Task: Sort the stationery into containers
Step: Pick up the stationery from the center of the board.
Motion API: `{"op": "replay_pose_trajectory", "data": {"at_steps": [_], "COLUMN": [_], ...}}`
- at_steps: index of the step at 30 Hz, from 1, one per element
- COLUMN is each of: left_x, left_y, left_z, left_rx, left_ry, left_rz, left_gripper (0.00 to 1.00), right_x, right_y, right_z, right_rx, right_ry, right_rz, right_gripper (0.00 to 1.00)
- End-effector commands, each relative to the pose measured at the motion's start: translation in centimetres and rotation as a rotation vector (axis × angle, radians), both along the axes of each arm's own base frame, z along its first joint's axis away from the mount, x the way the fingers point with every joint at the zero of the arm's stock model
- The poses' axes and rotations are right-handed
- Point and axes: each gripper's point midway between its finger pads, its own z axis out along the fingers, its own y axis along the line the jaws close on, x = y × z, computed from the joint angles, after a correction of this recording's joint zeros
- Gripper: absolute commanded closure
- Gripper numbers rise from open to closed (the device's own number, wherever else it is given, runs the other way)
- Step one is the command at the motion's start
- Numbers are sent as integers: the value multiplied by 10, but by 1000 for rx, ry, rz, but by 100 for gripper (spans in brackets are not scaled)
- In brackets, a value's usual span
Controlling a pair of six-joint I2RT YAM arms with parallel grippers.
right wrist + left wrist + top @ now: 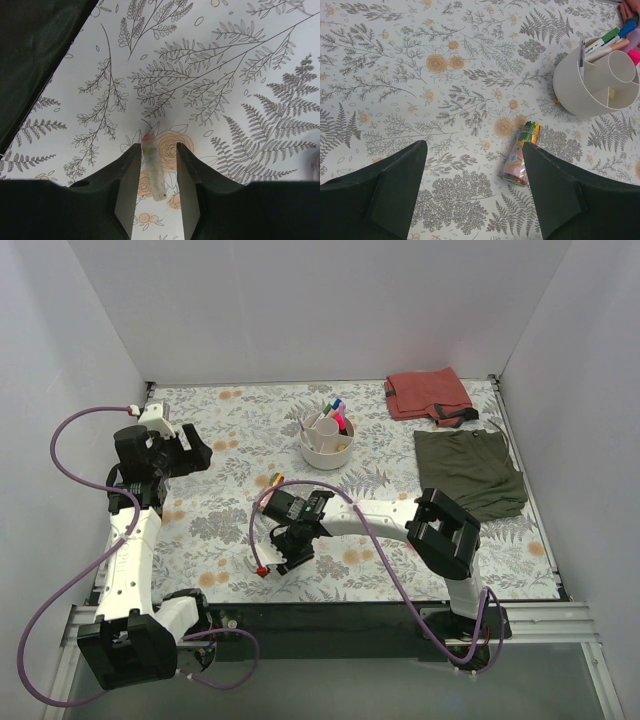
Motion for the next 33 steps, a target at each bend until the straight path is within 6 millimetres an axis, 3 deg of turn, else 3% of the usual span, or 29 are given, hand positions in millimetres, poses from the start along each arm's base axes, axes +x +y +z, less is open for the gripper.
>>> {"op": "replay_pose_trajectory", "data": {"at_steps": [1,6,10,14,17,18,21,22,23,24,25,28,30,33], "left_x": [-1,-1,-2,0,2,2,5,6,8,8,10,13,16,21], "left_y": [-1,-2,-4,-5,-5,-5,-6,-8,-8,-9,-10,-12,-7,-2], "left_z": [13,11,12,15,20,20,24,25,25,25,24,17,4,-14], "left_rx": [-13,-20,-27,-35,-35,-37,-46,-52,-55,-61,-62,-57,-50,-33], "left_ry": [-23,-18,-19,-23,-32,-34,-42,-45,-46,-45,-45,-25,9,58], "left_rz": [-6,-8,-14,-19,-18,-19,-24,-33,-35,-41,-46,-73,-49,-42], "left_gripper": [23,23,23,23,23,22,23,22,23,22,23,22,22,22], "right_x": [-6,-9,-8,1,24,34,76,107,123,153,171,225,256,284], "right_y": [-5,-13,-11,0,14,24,26,26,22,8,7,-22,-45,-65], "right_z": [-13,-20,-17,-2,27,51,94,124,137,148,172,199,204,207], "right_rx": [-27,-53,-43,-4,51,107,191,259,285,303,363,434,459,490], "right_ry": [1,-2,-5,-38,-112,-133,-128,-114,-94,-54,-47,-34,-19,-5], "right_rz": [-4,-9,-30,-58,-118,-143,-304,-389,-447,-569,-608,-767,-869,-938], "right_gripper": [58,59,73,92,99,99,99,99,99,99,99,99,99,99]}}
